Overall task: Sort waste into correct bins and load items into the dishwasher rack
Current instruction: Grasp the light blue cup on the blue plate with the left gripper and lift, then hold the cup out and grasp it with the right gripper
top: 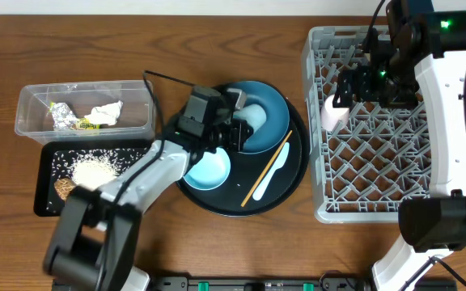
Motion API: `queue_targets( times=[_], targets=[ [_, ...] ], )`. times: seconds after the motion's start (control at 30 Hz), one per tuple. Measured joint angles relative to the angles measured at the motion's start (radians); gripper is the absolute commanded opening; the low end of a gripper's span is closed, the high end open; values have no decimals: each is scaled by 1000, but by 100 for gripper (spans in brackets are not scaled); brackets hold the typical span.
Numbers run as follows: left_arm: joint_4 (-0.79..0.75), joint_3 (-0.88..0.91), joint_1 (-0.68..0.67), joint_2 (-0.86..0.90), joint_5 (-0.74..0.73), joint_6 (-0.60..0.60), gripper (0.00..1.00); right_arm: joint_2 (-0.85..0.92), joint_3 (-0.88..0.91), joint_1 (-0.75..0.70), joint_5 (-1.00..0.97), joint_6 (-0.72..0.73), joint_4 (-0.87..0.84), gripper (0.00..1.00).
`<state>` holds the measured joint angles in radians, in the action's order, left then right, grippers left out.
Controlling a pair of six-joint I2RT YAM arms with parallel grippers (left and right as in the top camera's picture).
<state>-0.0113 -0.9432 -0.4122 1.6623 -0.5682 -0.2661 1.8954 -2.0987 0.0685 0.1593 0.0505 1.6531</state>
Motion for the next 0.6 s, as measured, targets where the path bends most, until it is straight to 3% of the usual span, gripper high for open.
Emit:
queue_targets(
  times=[0.23,0.37,0.6],
  targets=[
    [-17,0,0,-219,-6,-27,7,0,0,0,98,-44,1,96],
    [-17,0,14,-333,-39,-63,6,0,0,0,240,-166,14,94],
    [-49,0,185,-392,-331,-170,6,0,0,-1,567,-484,42,94]
  ],
)
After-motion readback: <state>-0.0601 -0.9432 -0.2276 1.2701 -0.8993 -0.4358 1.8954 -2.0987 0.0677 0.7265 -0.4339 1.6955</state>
